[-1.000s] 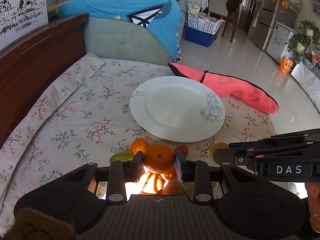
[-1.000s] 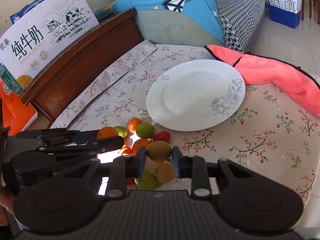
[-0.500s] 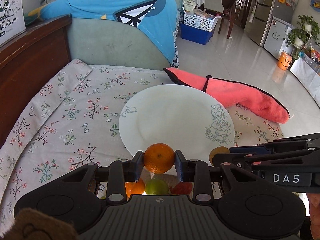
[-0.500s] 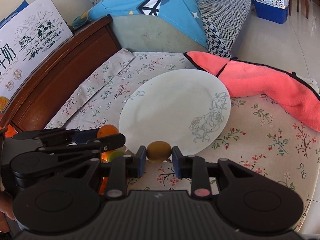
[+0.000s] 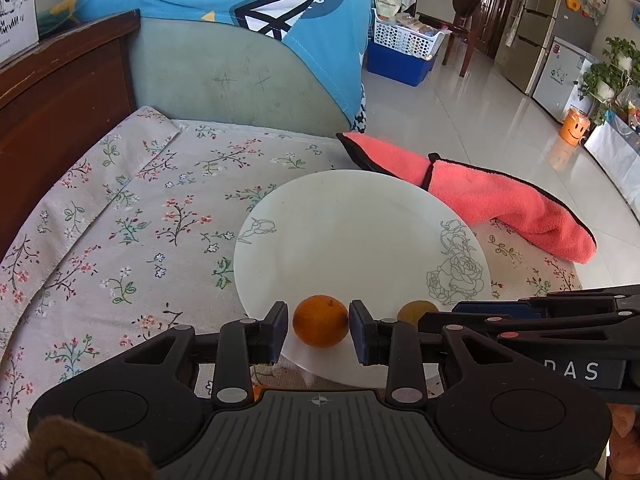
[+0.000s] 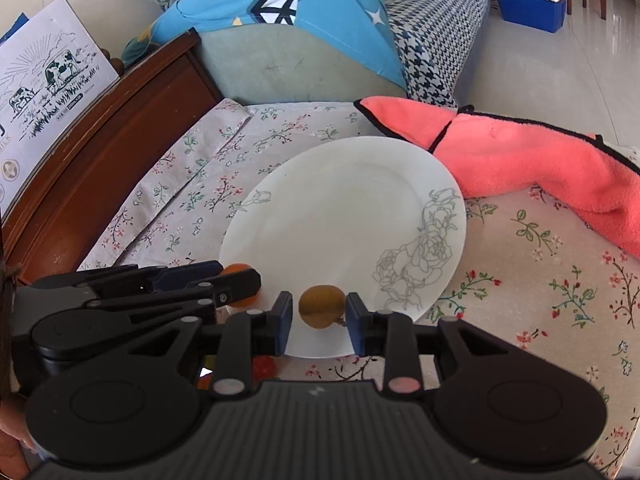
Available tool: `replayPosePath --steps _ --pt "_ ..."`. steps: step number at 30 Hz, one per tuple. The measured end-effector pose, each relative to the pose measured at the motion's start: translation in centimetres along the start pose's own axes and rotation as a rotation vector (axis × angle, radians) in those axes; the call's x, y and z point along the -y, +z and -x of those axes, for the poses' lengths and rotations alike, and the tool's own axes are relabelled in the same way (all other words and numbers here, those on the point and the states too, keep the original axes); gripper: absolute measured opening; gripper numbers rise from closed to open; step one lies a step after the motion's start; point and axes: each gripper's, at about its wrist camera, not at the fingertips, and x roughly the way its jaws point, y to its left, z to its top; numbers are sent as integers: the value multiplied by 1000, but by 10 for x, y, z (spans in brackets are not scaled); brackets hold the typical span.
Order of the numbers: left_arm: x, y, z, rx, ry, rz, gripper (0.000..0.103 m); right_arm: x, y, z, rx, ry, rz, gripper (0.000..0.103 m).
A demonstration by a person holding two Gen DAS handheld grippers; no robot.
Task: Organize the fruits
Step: 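Set the orange on the plate with left tool while right tool sets the kiwi, then move both open tools back to the fruit pile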
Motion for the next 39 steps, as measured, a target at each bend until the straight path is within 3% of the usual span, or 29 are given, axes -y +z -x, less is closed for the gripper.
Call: replayPosePath --steps 12,17,39 --pt "-5 0 11 1 3 20 35 0 0 6 8 4 -1 38" --pt "-9 -1 21 -1 2 26 43 0 -2 8 2 13 3 39" --pt "-59 -40 65 -65 78 93 53 -15 -42 26 -105 78 142 41"
